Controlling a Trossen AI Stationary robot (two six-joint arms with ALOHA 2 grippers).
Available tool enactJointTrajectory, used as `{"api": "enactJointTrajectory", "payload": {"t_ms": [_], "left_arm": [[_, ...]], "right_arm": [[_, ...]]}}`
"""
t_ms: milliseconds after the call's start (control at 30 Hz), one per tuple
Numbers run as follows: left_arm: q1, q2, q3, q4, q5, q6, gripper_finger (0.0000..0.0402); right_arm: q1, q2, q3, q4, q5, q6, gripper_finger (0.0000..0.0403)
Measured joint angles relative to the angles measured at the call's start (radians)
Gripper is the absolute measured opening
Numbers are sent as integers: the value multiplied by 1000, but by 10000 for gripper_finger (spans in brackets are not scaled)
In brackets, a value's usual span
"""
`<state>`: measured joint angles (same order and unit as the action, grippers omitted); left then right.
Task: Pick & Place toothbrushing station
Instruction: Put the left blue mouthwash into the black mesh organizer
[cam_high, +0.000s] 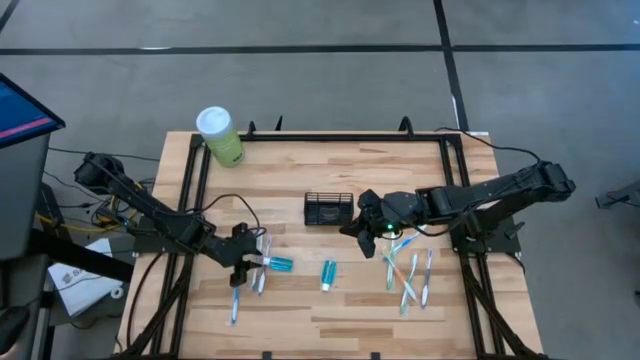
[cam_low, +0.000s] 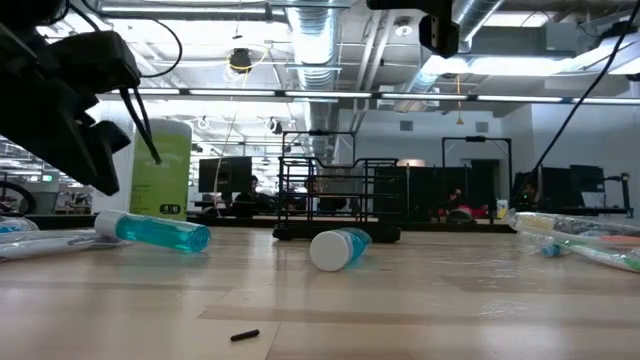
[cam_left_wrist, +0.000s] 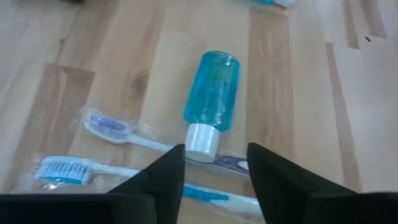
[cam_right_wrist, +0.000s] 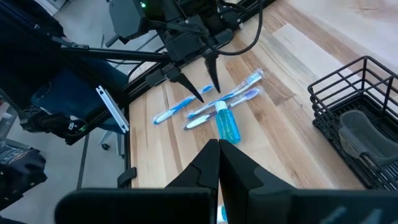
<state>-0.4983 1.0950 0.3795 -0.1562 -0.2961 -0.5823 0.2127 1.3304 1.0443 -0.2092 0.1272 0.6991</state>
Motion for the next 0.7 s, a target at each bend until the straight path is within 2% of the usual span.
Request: {"api": "enactJointTrajectory", "payload": {"t_ms": [133, 233, 533, 700], "left_arm": [[7, 0, -10, 29, -14, 1, 203], [13, 0, -21, 53, 21, 1, 211], [24, 16, -35, 119, 19, 86, 200], [66, 58, -36, 171, 58, 146, 200]], "right_arm": [[0, 0, 0, 0, 0, 0, 0], [0, 1, 0, 0, -7, 0, 0], [-7, 54, -3, 15, -26, 8, 0], [-9, 66, -1, 26, -42, 16, 0]]}}
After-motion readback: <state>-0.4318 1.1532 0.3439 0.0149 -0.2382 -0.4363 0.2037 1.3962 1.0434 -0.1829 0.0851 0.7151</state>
